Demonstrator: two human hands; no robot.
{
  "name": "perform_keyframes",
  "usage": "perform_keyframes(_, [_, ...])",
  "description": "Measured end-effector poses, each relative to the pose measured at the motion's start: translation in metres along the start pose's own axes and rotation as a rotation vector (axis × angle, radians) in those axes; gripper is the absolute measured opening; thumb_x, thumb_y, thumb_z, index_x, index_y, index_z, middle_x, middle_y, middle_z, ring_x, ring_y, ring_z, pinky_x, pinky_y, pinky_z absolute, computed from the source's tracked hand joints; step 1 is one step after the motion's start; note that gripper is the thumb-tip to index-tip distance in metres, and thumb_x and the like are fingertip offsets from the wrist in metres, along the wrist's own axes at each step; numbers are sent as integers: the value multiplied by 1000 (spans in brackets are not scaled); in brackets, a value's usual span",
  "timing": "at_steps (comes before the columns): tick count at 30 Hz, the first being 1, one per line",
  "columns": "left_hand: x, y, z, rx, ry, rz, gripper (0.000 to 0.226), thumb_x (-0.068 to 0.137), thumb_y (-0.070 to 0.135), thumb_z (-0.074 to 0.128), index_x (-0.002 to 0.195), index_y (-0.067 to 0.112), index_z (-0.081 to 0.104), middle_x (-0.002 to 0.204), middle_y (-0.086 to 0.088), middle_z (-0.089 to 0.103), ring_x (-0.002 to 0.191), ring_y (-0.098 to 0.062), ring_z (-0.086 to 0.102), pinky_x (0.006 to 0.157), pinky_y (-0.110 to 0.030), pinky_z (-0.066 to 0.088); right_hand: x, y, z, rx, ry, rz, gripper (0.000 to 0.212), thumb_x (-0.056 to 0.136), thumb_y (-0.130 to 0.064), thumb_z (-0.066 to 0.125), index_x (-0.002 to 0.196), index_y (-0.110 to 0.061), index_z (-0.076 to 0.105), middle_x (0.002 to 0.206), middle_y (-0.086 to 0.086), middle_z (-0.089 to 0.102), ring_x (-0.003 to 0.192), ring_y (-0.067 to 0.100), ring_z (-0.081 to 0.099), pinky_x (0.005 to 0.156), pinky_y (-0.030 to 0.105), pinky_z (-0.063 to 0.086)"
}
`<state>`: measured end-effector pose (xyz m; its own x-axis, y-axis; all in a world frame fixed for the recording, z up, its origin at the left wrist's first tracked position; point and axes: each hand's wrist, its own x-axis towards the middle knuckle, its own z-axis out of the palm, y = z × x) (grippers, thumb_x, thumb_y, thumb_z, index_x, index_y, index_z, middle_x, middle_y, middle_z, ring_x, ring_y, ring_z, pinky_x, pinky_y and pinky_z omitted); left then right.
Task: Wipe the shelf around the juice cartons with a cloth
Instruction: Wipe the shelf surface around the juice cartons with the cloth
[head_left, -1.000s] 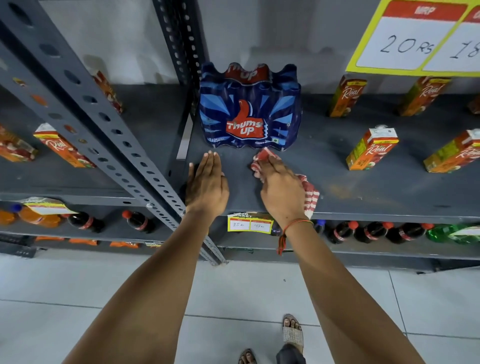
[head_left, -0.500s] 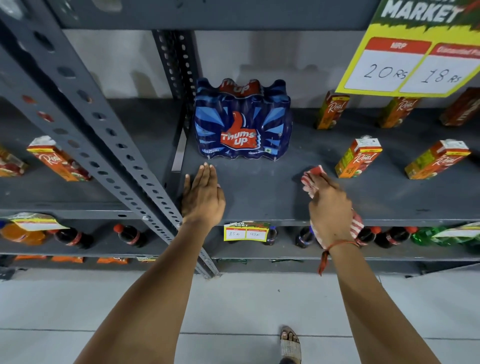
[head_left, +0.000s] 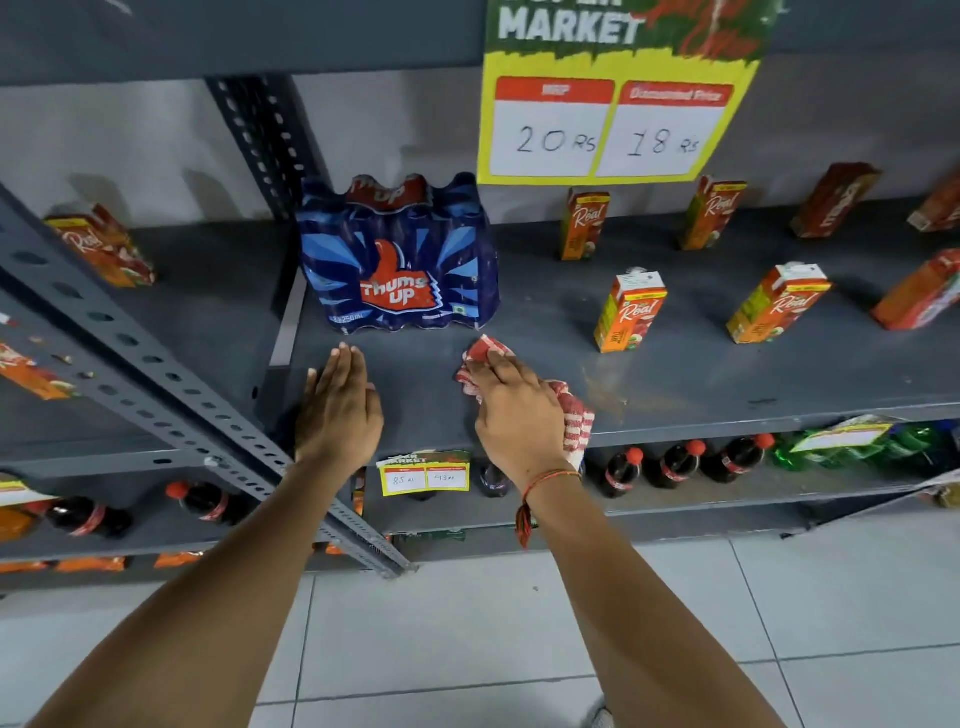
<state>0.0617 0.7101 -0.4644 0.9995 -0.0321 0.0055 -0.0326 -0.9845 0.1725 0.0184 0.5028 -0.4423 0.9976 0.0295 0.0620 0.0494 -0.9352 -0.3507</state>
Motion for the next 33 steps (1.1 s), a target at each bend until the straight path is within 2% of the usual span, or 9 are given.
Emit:
perform_keyframes(4, [-13,48,5,9,56,156,57,99,28,23,150,6,12,160,-10,12,148,-20,8,121,-42,3,-5,18,-11,-26,-2,76,62,90,-16,51,150,-22,41,160,2,38,147,26,34,116,44,35])
perform_keyframes(8, [-19,106,16,-57,43,254,56,99,29,19,150,7,11,161,-9,12,149,-19,6,122,-42,3,-11,45,-22,-60,16,140,63,89,-15,51,151,-25,40,160,0,38,145,25,36,115,42,36])
perform_keyframes(13, [-17,149,28,-107,26,198,58,98,31,18,150,7,12,161,-9,12,149,-17,5,122,-38,1,-27,83,-35,-77,52,189,66,86,-9,55,149,-22,44,156,1,45,139,28,44,110,42,41])
perform_keyframes(20, [-16,152,32,-57,33,183,63,94,35,8,149,6,12,161,-10,13,149,-18,7,122,-37,3,-47,135,-60,-156,65,284,66,84,-2,59,147,-20,49,150,6,52,131,36,51,109,48,42])
perform_keyframes(25, [-17,154,32,-41,41,179,66,91,36,2,149,7,12,161,-9,13,149,-18,7,122,-38,6,-44,166,-82,-104,119,339,59,83,4,53,138,-18,58,130,13,67,112,41,61,96,50,54])
perform_keyframes(28, [-17,153,33,-41,35,178,62,94,34,7,150,7,11,161,-8,11,149,-17,5,122,-39,6,-39,155,-78,-58,195,267,64,76,6,57,134,-20,60,131,12,67,103,38,64,89,46,56])
perform_keyframes(30, [-17,154,33,-32,33,179,60,96,33,10,150,8,10,161,-8,10,149,-16,4,122,-38,6,-42,139,-63,-61,177,150,70,71,5,62,135,-22,60,138,8,63,107,33,64,91,43,56])
perform_keyframes(33, [-17,155,34,-13,26,181,58,97,31,15,150,7,11,161,-8,11,149,-17,5,122,-38,6,-48,124,-39,-95,140,-36,70,67,-4,71,135,-16,61,141,10,61,116,34,64,95,46,56])
